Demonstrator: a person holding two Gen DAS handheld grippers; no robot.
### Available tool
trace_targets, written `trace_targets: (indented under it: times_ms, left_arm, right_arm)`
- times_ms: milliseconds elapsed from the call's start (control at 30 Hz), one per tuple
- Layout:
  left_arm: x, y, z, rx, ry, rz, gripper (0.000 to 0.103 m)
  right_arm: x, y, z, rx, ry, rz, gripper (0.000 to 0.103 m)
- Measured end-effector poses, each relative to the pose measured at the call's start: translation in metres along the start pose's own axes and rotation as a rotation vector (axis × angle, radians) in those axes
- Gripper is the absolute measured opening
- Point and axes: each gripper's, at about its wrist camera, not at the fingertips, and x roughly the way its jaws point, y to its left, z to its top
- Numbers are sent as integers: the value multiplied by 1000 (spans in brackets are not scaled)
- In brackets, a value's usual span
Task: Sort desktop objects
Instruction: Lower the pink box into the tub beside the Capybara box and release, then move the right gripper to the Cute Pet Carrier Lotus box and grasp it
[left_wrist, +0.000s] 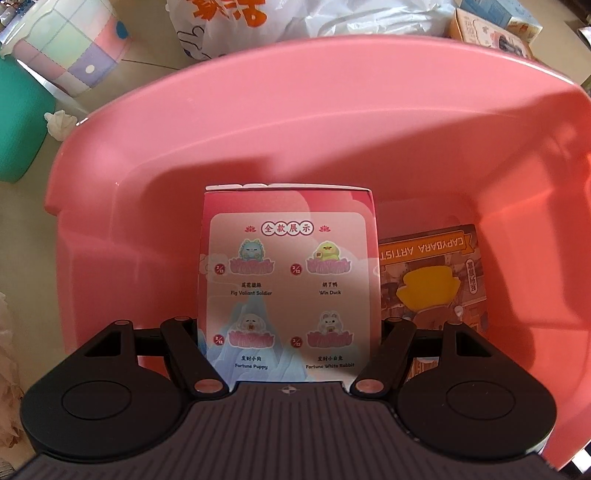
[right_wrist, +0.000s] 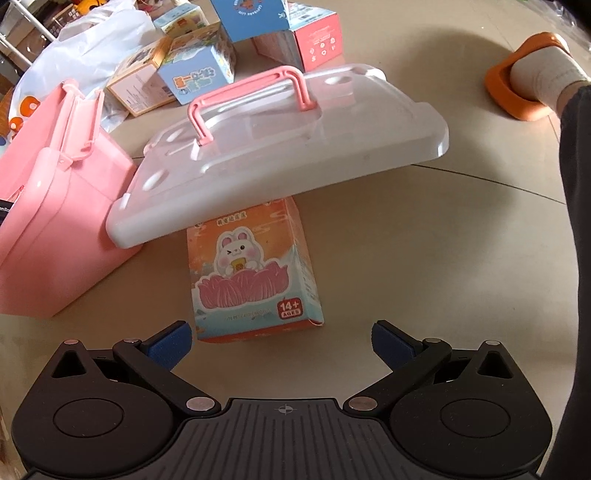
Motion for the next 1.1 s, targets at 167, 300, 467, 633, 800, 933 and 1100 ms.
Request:
trace_targets:
  times_ms: [167,300,467,633,800,933,1100]
  left_arm:
    - [2,-2,2,3,15,5,72]
    - [2,-3,3,8,22,5,73]
    - [0,-3,3,12,21,-1,73]
    - [-17,2,3,-3,-10,-16,78]
    - [-55,0,1,28,-89,21,94]
    - [-87,2,-3,75,-136,50,95]
    - [-131,3,-21,75,-148,4,98]
  right_arm:
    - [-1,0,1,-6,-8,-18,103]
    - [0,2,0,-20,-3,-20,103]
    - [0,5,0,-34,-1,-19,103]
    - [-2,7,1,-48,-10,-25,103]
    - [-10,9,-1,-70,-31,-36,103]
    - [-18,12,-4,-95,-44,-47,103]
    - [-31,17,-10,-112,-80,-38,103]
